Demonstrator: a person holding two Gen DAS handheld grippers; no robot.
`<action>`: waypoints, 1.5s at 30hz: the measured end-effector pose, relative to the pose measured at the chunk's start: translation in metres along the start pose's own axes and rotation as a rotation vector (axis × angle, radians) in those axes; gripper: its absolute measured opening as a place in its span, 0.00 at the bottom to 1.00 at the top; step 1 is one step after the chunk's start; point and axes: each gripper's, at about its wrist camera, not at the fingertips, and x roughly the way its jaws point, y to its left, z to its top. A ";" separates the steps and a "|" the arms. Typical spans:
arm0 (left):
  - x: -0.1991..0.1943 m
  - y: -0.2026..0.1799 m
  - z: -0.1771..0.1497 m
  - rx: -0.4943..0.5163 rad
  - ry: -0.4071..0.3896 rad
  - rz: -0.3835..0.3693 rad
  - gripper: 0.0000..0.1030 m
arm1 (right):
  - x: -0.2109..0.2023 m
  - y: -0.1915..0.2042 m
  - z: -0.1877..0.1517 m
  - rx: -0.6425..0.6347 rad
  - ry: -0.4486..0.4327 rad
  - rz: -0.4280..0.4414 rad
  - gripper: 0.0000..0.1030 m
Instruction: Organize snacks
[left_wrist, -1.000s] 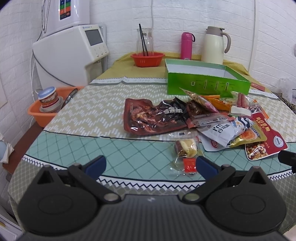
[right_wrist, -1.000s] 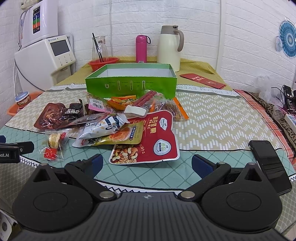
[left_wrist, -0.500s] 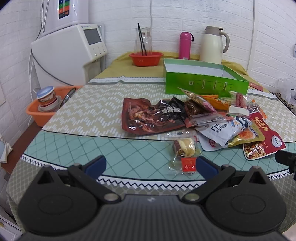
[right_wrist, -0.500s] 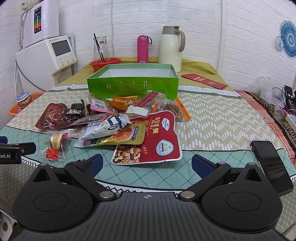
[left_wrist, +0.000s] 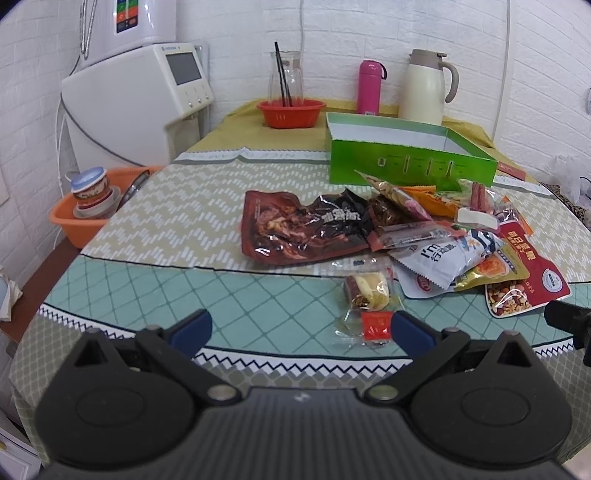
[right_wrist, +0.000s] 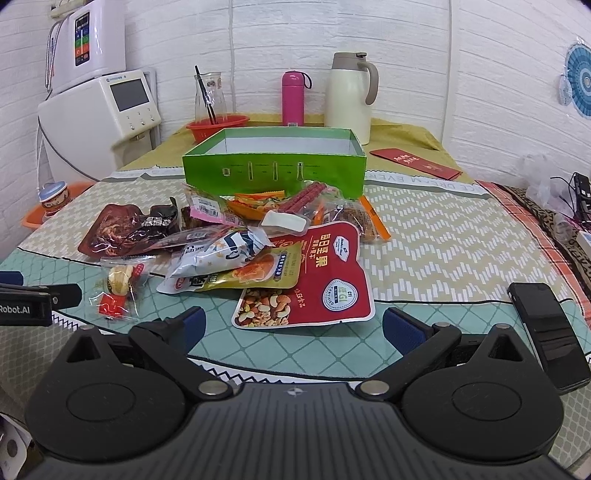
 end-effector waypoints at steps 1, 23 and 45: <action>0.000 0.000 0.000 0.000 0.000 0.000 1.00 | 0.000 0.000 0.000 -0.002 0.000 0.000 1.00; 0.002 -0.001 0.000 0.004 0.009 -0.015 1.00 | 0.005 0.003 -0.001 -0.006 0.007 0.009 1.00; 0.009 -0.002 0.003 0.040 -0.019 -0.253 1.00 | 0.019 0.010 0.004 -0.086 -0.117 0.172 1.00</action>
